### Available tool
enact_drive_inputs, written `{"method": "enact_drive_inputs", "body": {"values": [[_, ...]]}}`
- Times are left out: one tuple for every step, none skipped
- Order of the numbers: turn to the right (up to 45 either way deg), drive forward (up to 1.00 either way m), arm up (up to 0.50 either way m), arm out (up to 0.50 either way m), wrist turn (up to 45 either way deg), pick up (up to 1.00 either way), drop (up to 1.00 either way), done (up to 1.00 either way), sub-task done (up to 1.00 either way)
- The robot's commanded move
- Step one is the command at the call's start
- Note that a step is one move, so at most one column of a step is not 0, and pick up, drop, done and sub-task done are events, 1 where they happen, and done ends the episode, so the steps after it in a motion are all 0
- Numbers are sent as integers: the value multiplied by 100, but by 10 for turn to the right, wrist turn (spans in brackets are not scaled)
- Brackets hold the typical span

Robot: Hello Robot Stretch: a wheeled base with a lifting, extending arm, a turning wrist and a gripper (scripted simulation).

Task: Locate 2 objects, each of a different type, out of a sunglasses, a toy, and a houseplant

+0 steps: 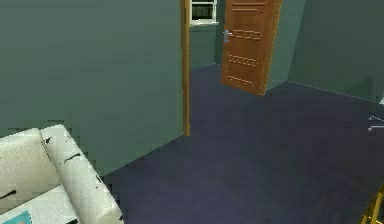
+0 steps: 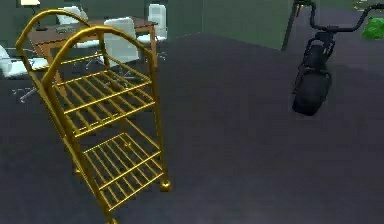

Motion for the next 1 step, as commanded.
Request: {"method": "enact_drive_inputs", "body": {"values": [[0,40,0,0,0,0,0,0,0]]}}
